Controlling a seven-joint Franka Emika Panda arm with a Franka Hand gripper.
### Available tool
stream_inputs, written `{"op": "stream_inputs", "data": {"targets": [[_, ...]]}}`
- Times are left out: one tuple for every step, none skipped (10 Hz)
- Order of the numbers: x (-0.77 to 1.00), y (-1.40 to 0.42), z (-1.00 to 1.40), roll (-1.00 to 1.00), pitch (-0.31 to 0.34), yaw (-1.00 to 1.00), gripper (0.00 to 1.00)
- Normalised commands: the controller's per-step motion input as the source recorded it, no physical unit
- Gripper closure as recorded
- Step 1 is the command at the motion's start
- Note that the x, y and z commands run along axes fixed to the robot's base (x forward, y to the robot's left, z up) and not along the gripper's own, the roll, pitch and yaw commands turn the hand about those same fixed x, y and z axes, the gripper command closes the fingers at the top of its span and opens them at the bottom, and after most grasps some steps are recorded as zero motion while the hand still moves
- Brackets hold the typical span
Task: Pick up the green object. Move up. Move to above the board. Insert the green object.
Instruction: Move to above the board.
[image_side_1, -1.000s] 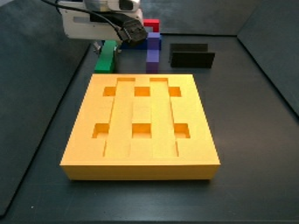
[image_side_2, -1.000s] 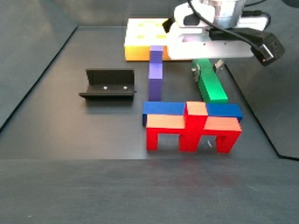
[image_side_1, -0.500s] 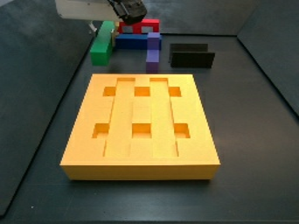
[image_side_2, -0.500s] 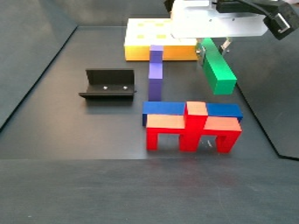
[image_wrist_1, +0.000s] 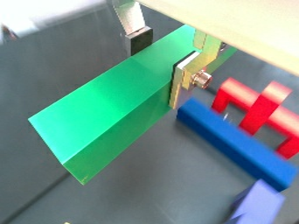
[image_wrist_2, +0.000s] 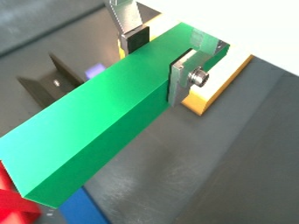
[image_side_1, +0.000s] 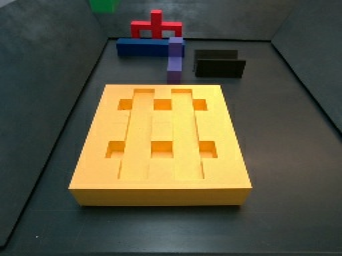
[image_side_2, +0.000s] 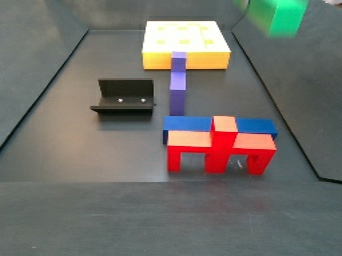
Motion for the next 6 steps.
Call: {"op": "stream_inputs", "data": {"targets": [[0.01,-0.01,1.40,-0.06,0.072,0.00,1.00],[0.02,0.00,0.72,-0.06,0.060,-0.01,1.00],[0.03,0.00,0.33,-0.06,0.052,-0.01,1.00],[0.74,-1.40,0.27,-0.04,0.092,-0.12,1.00],[0.74,-1.40,0.24,0.04,0.140,-0.09,1.00],[0.78,-1.40,0.23,0.05,0.197,-0.04,1.00]]}}
